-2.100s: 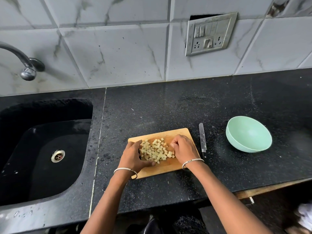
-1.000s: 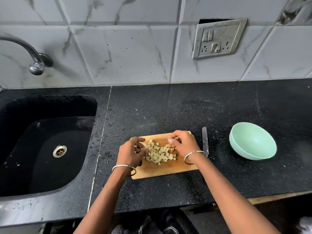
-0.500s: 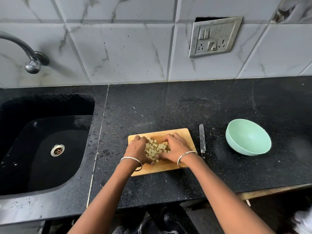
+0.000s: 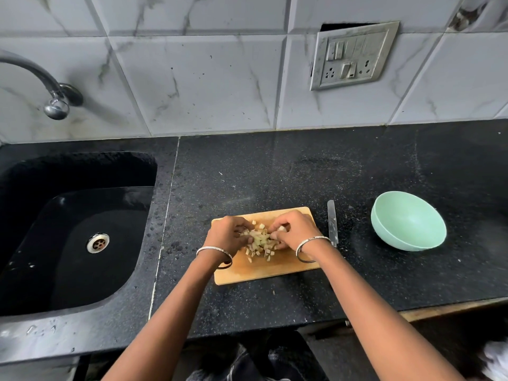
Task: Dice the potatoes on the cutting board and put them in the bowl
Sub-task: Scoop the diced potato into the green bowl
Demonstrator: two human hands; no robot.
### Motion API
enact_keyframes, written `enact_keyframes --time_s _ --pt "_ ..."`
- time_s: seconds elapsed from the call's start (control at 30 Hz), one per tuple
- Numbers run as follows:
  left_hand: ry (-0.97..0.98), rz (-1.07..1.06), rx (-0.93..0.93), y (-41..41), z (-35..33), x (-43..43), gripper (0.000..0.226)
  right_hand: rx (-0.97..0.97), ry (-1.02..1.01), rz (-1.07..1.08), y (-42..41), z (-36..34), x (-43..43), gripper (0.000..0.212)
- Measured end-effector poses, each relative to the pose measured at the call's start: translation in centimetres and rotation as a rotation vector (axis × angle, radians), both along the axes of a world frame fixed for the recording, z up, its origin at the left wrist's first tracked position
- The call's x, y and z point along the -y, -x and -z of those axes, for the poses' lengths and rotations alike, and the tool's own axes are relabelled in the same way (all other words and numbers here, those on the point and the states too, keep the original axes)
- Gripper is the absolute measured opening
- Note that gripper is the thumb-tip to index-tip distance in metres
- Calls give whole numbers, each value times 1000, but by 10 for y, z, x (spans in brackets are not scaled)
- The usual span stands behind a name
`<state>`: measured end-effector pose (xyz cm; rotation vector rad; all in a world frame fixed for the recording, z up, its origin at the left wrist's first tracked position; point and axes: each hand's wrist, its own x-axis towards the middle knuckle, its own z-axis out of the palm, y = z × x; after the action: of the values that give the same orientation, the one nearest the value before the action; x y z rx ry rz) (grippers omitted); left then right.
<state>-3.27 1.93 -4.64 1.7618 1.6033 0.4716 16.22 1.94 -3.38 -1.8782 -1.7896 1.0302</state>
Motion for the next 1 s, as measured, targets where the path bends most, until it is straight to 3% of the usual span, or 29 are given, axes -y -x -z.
enact_keyframes --time_s 0.17,0.4,0.53,0.6,0.73,0.87,1.0 --pt "34 36 22 -1 -8 -4 30 -183 121 43 -11 -10 -4 35" --pt "-20 -75 66 -10 -13 -6 36 -184 44 253 -11 -2 -6 13" --pt "-78 -29 107 -13 -8 -5 19 -230 -49 284 -8 2 0 7" --pt "-110 -3 120 -12 -6 -5 9 -255 -3 238 -9 1 1 17" --pt "-126 21 156 -6 -5 -3 20 -336 128 176 -19 -8 -1 34" --pt "-134 -53 223 -1 -8 3 19 -96 -55 146 -22 -18 8 12" --pt "-134 -139 177 4 -8 8 16 91 -82 -41 -6 2 17 25"
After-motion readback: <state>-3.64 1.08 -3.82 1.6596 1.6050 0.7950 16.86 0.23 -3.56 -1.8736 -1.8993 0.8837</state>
